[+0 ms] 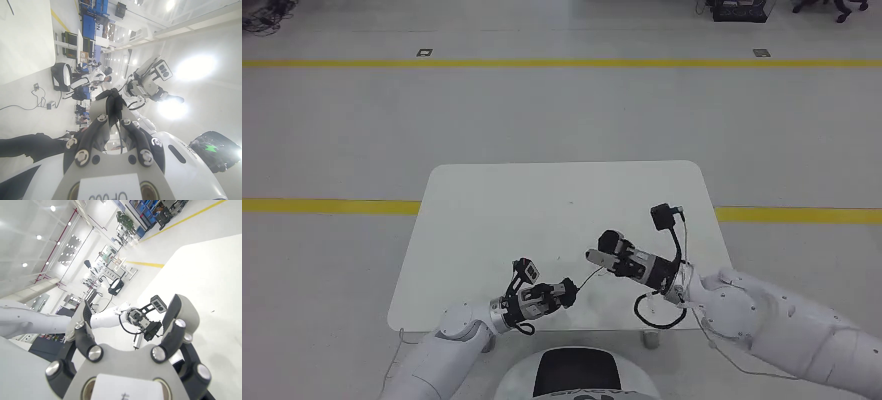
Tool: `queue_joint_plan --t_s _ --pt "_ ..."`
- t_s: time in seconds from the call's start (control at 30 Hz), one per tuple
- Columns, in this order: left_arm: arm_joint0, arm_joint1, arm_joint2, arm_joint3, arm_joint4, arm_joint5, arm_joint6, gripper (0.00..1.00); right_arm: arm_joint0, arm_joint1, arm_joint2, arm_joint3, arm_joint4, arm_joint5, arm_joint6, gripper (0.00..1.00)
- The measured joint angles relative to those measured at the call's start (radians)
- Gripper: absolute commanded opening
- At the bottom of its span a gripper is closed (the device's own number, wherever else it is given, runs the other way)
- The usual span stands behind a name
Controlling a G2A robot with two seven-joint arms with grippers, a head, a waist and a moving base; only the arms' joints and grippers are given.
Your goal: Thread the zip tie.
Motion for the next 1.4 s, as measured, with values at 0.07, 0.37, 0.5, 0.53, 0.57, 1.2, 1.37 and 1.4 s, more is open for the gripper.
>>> queue_joint_plan --t_s 0.07,0.37,0.5,0.53,0.57,1.2,1.37,1.4 --pt "0.000 0.000 0.000 0.000 0.000 0.000 0.000 0.00 -0.037 -0.005 0.057 -0.001 0.035 0.000 0.058 1.00" --pt "0.000 0.000 0.000 0.000 0.000 0.000 0.000 0.00 -0.251 -0.067 0.403 0.030 0.239 0.000 0.405 1.00" --pt "0.000 0.000 0.000 0.000 0.000 0.000 0.000 0.00 -0.369 -0.130 0.609 0.075 0.350 0.000 0.631 1.00" --pt "0.000 0.000 0.000 0.000 0.000 0.000 0.000 0.00 -0.395 -0.148 0.654 0.086 0.373 0.000 0.683 1.00" --pt "0.000 0.000 0.000 0.000 0.000 0.000 0.000 0.00 -0.419 -0.166 0.698 0.098 0.395 0.000 0.736 1.00" --pt "0.000 0.000 0.000 0.000 0.000 0.000 0.000 0.00 -0.622 -0.616 1.143 0.416 0.485 0.000 1.443 1.00" --pt "0.000 0.000 0.000 0.000 0.000 0.000 0.000 0.00 -0.623 -0.625 1.141 0.422 0.479 0.000 1.443 1.00" --pt "0.000 0.000 0.000 0.000 0.000 0.000 0.000 0.00 -0.623 -0.625 1.141 0.422 0.479 0.000 1.443 1.00"
